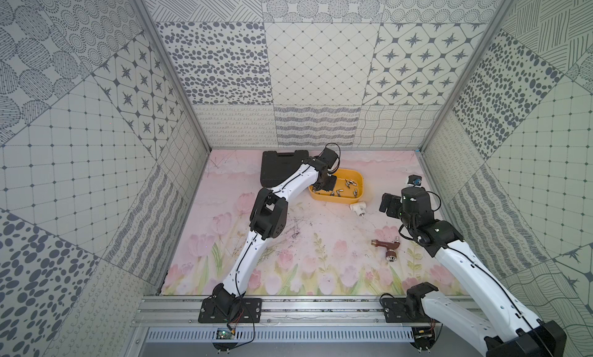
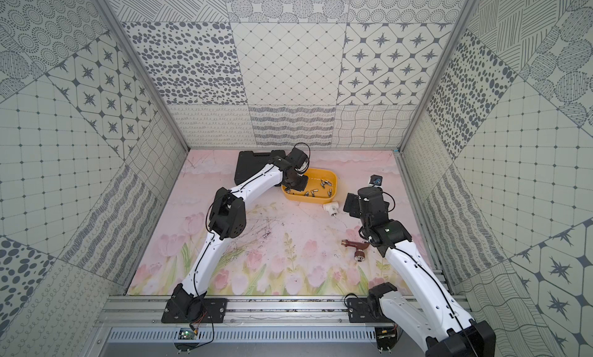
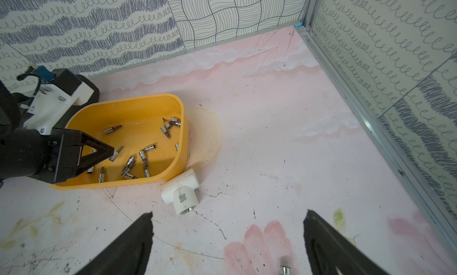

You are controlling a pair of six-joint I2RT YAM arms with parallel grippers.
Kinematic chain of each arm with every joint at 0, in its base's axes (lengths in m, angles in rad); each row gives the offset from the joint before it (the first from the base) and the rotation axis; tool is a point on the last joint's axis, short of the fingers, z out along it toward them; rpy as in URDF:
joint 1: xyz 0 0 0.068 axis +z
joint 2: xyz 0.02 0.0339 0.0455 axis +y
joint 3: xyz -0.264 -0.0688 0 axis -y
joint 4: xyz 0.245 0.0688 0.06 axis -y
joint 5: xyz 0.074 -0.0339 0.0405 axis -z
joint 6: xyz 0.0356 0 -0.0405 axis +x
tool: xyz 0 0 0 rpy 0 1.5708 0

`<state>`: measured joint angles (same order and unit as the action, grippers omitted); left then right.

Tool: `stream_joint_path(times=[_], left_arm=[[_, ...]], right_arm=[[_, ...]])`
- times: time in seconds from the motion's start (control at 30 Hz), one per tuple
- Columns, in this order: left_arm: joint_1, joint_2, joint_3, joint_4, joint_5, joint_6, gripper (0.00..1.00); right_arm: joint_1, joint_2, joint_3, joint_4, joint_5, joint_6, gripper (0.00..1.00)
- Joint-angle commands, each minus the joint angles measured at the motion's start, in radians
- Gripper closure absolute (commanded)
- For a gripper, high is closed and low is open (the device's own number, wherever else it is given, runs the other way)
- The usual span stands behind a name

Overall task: Put the bit on the desktop into the storage box
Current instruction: Place the screwdriver bit in the storage box, then pick up the screwdriver bit from the center of the board.

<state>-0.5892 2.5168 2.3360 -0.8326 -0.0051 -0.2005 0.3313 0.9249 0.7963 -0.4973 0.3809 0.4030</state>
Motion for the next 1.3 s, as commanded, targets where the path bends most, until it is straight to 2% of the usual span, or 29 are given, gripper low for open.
stream_joint_path(times=[0.0, 0.2, 0.33, 0.73, 1.0, 1.27], left_arm=[[0.005, -0.028, 0.014, -0.013, -0.003, 0.020, 0.66], [0.004, -0.076, 0.010, -0.047, -0.020, 0.061, 0.46], [0.005, -0.138, -0.022, -0.080, -0.037, 0.085, 0.37], [0.006, -0.489, -0.401, -0.033, -0.088, 0.083, 0.01], [0.054, -0.681, -0.662, 0.023, -0.035, 0.021, 0.01], [0.055, -0.767, -0.818, -0.045, -0.058, 0.029, 0.01]], right_arm=[[-0.004, 0.002, 0.005, 0.024, -0.010, -0.009, 0.03], [-0.004, -0.014, 0.009, 0.025, -0.015, -0.008, 0.03], [-0.004, -0.034, 0.007, 0.025, -0.013, -0.009, 0.03], [-0.005, -0.078, 0.001, 0.017, 0.008, -0.036, 0.03], [-0.005, -0.086, -0.002, 0.018, 0.009, -0.041, 0.03], [-0.006, -0.084, -0.010, 0.020, 0.007, -0.039, 0.03]])
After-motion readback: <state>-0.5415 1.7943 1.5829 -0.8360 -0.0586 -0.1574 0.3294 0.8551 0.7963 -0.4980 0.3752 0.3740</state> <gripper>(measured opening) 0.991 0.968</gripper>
